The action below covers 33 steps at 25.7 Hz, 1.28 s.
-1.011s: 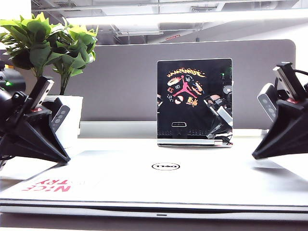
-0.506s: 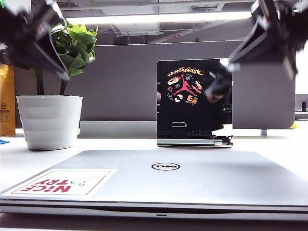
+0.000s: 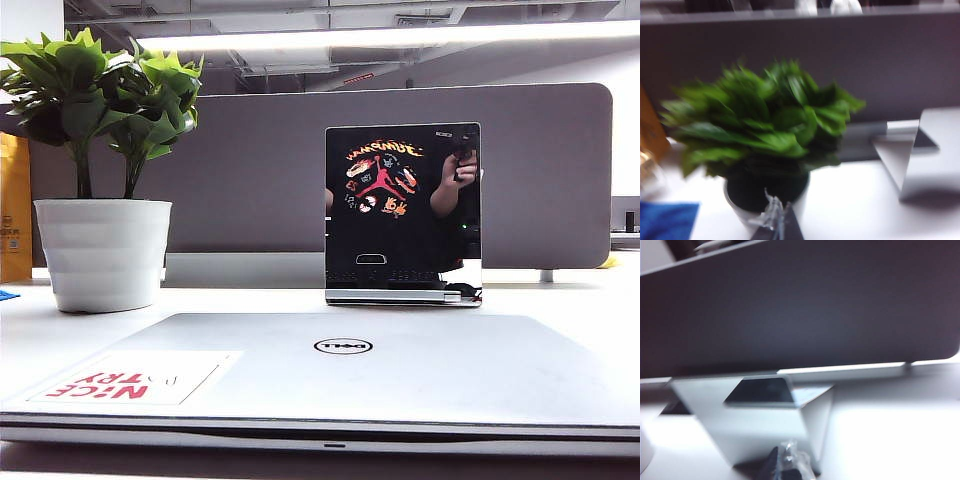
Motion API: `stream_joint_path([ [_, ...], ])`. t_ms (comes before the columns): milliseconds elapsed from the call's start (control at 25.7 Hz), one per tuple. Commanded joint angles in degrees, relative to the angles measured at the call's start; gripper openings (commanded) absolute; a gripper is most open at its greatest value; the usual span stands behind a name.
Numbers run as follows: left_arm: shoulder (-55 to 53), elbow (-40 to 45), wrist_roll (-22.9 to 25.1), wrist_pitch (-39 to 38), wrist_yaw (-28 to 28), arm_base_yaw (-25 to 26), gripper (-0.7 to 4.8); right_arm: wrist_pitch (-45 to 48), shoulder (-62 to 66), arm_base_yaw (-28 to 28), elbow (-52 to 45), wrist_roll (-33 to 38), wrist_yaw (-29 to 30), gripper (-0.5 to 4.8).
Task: Close the laptop lid.
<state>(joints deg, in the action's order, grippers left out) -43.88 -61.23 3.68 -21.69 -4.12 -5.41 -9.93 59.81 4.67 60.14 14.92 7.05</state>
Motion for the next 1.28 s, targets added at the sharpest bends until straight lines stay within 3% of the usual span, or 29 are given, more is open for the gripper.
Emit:
stream_joint_path([
  [39, 3.58, -0.11, 0.42, 0.37, 0.44, 0.09, -0.05, 0.83, -0.81, 0.09, 0.11, -0.15, -0.94, -0.01],
  [700, 10.91, -0.11, 0.39, 0.07, 0.28, 0.09, -0.05, 0.74, -0.72, 0.09, 0.09, -0.15, -0.94, -0.01],
  [817, 10.95, -0.17, 5.07, -0.04, 1.33, 0.13, -0.05, 0.74, -0.72, 0.09, 0.09, -0.15, -0.94, -0.01],
  [1284, 15.47, 0.46, 3.41, -4.87, 1.75, 0.13, -0.05, 0.76, -0.72, 0.09, 0.09, -0.15, -0.94, -0.01],
])
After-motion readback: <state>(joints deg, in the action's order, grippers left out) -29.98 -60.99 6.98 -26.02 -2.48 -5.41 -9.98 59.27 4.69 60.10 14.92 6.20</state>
